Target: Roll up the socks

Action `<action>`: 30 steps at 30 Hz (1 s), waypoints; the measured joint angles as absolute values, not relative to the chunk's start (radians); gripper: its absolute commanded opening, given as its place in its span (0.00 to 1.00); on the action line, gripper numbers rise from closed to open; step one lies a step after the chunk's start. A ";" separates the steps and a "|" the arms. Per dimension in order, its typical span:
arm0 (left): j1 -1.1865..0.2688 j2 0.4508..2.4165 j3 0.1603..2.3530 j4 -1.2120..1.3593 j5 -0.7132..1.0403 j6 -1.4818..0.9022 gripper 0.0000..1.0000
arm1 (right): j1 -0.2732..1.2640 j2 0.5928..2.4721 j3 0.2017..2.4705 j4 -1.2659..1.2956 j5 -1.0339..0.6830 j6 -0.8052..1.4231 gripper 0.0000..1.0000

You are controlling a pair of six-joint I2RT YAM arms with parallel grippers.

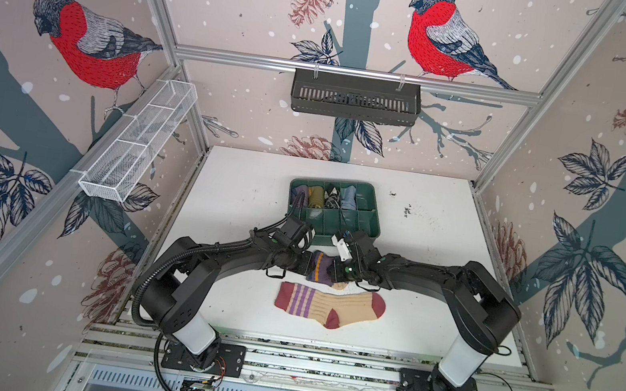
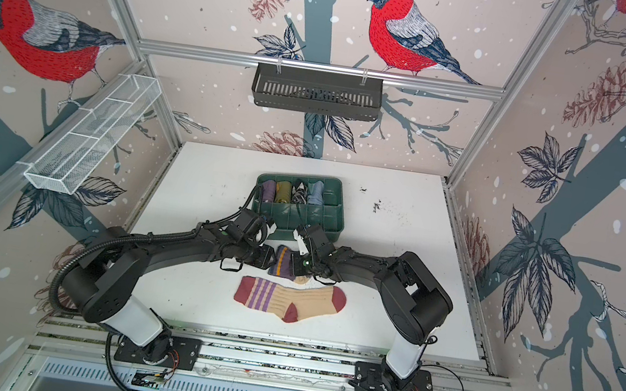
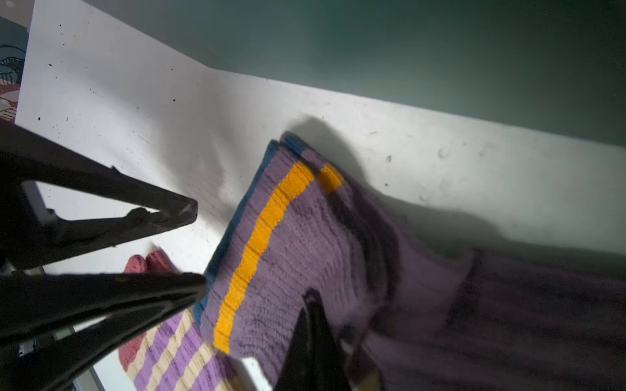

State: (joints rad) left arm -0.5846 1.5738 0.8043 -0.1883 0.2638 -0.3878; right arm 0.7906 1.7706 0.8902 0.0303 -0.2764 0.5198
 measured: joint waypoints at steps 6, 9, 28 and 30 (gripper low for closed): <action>-0.561 1.587 0.773 -0.134 0.310 -0.390 0.48 | 0.791 1.774 0.888 0.039 -0.278 0.520 0.06; -0.560 1.598 0.770 -0.109 0.339 -0.392 0.48 | 0.791 1.774 0.886 0.043 -0.280 0.520 0.06; -0.559 1.667 0.764 0.031 0.412 -0.377 0.33 | 0.783 1.773 0.875 0.063 -0.298 0.520 0.06; -0.559 1.670 0.763 0.040 0.418 -0.376 0.30 | 0.781 1.773 0.873 0.066 -0.302 0.520 0.05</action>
